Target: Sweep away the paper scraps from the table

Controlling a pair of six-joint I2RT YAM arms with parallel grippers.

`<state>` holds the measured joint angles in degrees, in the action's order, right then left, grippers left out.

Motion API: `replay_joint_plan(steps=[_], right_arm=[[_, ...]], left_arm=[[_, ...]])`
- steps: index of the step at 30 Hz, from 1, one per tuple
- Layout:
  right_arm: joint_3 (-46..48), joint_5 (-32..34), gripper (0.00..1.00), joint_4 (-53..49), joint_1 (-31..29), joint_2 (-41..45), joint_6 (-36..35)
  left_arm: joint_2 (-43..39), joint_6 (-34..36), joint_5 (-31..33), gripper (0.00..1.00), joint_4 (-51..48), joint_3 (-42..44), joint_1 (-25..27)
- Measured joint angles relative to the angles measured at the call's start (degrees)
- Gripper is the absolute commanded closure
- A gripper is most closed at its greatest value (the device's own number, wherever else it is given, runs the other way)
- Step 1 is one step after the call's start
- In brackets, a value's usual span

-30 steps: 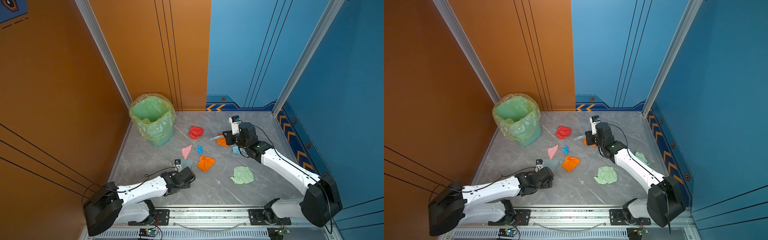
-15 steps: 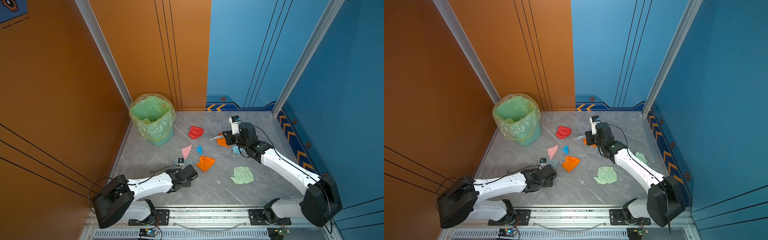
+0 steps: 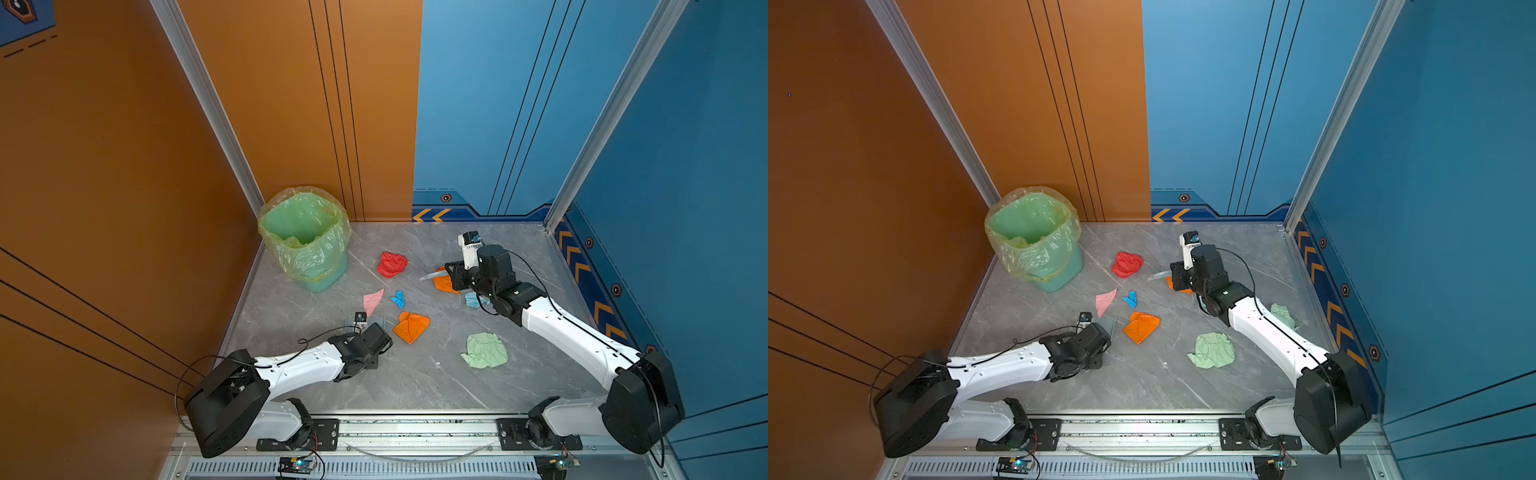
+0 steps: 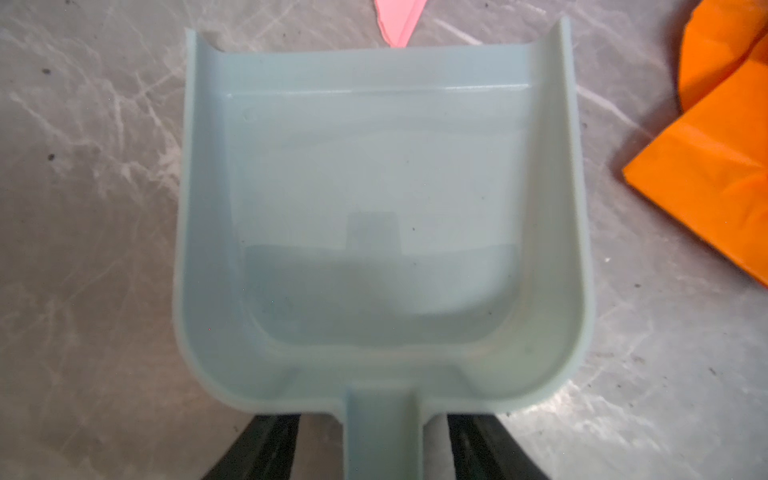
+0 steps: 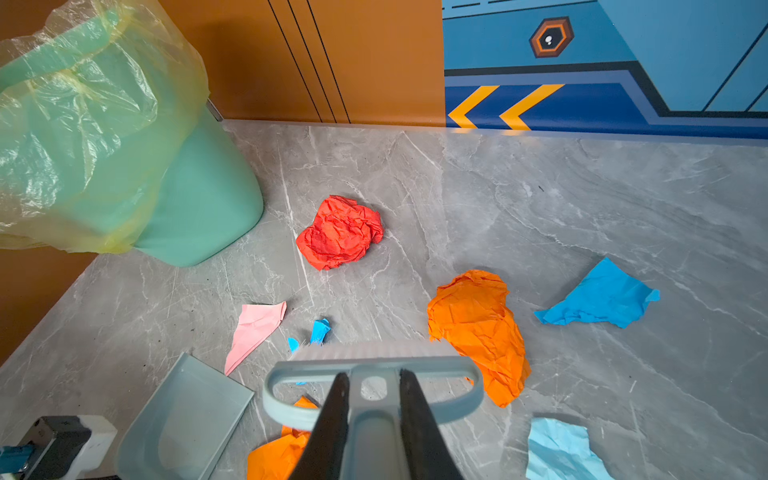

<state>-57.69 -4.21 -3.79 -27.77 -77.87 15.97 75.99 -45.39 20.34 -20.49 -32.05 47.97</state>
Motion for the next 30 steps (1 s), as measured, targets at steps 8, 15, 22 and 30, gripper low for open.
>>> replay_joint_plan(steps=[8,15,22,30], right_arm=[[0.0,-0.02,1.0,0.0,0.0,0.0,0.2],[0.0,0.0,1.0,0.0,-0.09,0.0,0.63],[0.0,-0.02,1.0,0.0,-0.39,-0.52,0.63],[0.0,-0.02,1.0,0.04,-0.44,-0.85,0.66]], left_arm=[[1.44,1.03,-0.15,0.5,2.05,-0.02,-0.33],[2.29,1.84,0.07,0.57,3.19,-0.35,-0.37],[2.23,2.32,0.02,0.63,3.23,-0.35,-0.74],[2.03,2.51,-0.31,0.67,3.08,-0.35,-1.29]])
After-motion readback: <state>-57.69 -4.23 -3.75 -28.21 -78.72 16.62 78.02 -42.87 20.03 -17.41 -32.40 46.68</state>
